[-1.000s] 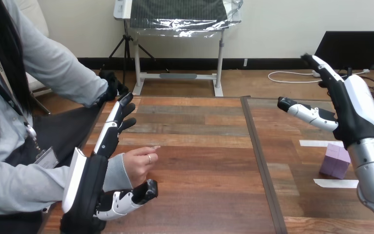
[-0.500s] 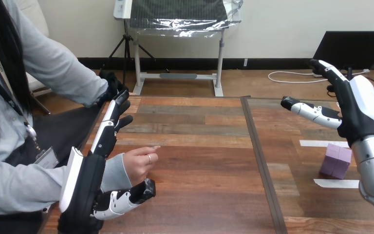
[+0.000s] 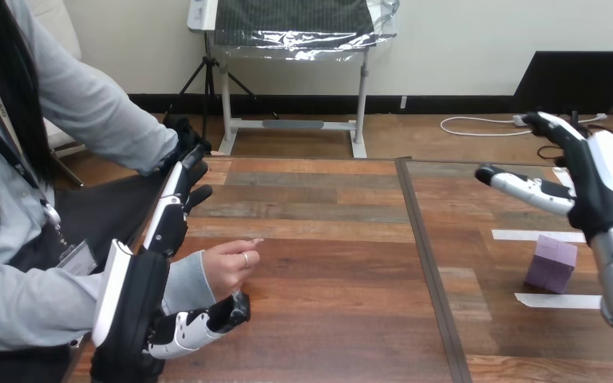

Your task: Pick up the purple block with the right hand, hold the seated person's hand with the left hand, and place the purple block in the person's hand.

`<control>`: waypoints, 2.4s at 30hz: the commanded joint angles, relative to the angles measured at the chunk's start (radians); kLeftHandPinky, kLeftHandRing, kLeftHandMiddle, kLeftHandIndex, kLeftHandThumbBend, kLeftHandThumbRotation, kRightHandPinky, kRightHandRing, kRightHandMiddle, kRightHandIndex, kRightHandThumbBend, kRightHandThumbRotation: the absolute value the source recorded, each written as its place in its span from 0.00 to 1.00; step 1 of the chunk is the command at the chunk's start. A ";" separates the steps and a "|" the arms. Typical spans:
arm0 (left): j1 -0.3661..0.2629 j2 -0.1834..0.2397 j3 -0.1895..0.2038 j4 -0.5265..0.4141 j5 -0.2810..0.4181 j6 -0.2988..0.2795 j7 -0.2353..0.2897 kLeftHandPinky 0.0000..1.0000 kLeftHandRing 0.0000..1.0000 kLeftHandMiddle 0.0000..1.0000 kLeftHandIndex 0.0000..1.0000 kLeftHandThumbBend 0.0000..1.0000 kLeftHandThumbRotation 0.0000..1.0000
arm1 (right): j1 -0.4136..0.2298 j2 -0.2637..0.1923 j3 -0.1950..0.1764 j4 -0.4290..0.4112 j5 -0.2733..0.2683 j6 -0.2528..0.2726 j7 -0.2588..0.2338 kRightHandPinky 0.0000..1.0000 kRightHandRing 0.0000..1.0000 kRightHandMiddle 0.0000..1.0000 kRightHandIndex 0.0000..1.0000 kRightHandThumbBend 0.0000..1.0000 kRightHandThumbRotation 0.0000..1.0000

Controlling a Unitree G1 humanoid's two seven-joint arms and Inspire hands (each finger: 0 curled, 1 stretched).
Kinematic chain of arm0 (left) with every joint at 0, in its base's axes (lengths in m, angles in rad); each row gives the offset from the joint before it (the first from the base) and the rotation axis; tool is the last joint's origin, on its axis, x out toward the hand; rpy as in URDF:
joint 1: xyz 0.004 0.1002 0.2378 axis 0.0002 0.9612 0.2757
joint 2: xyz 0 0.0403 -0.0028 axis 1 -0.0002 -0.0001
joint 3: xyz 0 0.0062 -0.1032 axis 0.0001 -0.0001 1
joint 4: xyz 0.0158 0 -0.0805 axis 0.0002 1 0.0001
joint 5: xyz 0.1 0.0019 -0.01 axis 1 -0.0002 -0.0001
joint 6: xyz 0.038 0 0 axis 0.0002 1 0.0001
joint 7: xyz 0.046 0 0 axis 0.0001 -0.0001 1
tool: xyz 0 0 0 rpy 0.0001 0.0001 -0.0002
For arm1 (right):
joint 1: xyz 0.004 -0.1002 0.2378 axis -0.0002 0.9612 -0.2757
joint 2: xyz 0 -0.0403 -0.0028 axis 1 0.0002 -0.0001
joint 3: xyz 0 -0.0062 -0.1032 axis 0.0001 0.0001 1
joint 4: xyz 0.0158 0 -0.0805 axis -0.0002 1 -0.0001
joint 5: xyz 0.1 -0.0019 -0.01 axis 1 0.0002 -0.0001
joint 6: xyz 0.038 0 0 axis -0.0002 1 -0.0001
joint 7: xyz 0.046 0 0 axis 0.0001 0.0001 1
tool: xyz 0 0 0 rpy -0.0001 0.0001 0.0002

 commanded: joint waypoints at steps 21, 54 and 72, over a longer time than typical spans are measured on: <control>-0.033 0.009 -0.008 -0.020 -0.058 -0.023 -0.050 0.89 0.96 0.99 0.96 1.00 0.78 | -0.079 -0.033 0.017 0.032 0.007 0.115 0.031 0.72 0.85 0.82 0.85 1.00 0.63; -0.004 0.004 0.006 -0.052 -0.112 -0.028 -0.113 0.91 0.97 0.99 0.96 1.00 0.74 | -0.045 -0.021 0.035 0.055 0.003 0.235 0.098 0.73 0.84 0.81 0.85 1.00 0.64; 0.009 0.004 0.003 -0.062 -0.122 -0.041 -0.117 0.89 0.96 0.98 0.95 1.00 0.73 | -0.023 -0.008 0.065 0.061 -0.006 0.284 0.135 0.65 0.77 0.79 0.87 1.00 0.69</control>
